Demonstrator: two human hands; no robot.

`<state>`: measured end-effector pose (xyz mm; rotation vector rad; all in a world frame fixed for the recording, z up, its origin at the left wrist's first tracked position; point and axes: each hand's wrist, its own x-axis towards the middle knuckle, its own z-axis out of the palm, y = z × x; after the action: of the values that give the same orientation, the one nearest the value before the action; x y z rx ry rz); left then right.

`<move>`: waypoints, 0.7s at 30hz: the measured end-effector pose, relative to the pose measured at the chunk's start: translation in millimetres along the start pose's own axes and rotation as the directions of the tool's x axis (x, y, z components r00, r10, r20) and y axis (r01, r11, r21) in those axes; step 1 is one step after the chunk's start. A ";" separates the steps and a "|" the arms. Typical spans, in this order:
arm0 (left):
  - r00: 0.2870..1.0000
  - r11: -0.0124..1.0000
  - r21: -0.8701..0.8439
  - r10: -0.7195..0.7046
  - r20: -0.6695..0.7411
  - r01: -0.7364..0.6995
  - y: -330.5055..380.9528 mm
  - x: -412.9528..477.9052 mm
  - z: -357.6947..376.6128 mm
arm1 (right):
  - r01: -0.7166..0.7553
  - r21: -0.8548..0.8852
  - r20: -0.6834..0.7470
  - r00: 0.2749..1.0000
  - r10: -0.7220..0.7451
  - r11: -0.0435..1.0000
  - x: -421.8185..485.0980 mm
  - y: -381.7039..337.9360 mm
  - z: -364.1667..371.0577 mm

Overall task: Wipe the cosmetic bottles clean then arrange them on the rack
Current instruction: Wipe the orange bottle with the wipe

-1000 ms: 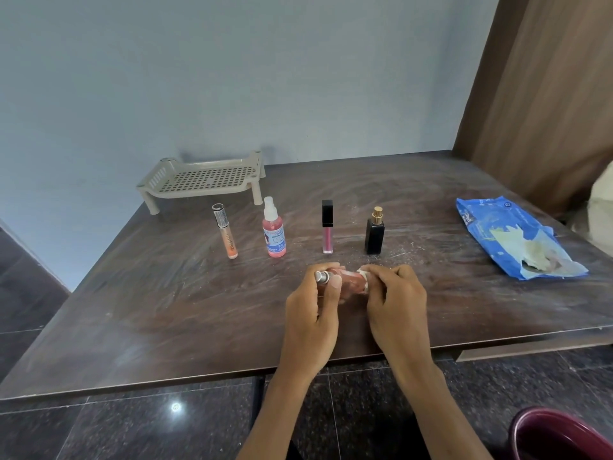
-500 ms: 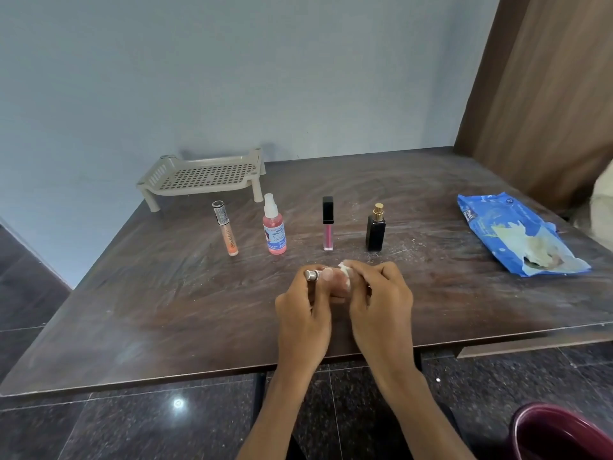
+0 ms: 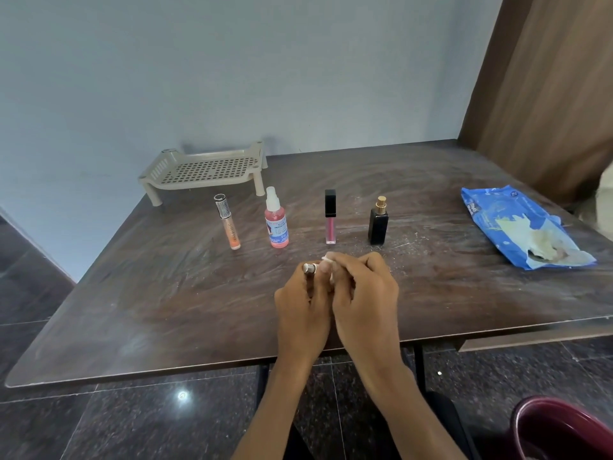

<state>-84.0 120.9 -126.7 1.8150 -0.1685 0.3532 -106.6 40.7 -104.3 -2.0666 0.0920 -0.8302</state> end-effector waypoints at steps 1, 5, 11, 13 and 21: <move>1.000 1.000 0.005 0.005 -0.007 -0.005 0.1 0.2 0.0 | 0.001 -0.007 0.008 1.000 -0.001 1.000 1.8 3.1 -0.9; 0.999 0.999 -0.020 0.038 -0.025 -0.039 1.3 0.0 1.4 | -0.052 -0.091 0.030 0.998 0.055 0.995 8.8 22.5 -10.7; 0.999 0.998 -0.027 0.047 -0.013 -0.048 3.0 -1.1 2.6 | -0.100 -0.142 0.008 0.995 0.103 0.985 11.0 32.9 -17.9; 0.999 0.998 -0.041 0.049 -0.005 -0.049 3.1 -1.3 2.0 | -0.059 -0.108 0.016 0.998 0.061 0.992 8.3 23.5 -14.7; 0.998 0.998 -0.026 0.058 -0.021 -0.058 3.8 -1.1 0.3 | -0.005 -0.057 0.000 1.000 0.005 0.998 5.2 20.5 -13.6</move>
<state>-86.2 119.5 -123.6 1.7822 -0.2115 0.4083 -105.9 16.7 -111.9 -2.1192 0.1222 -0.8334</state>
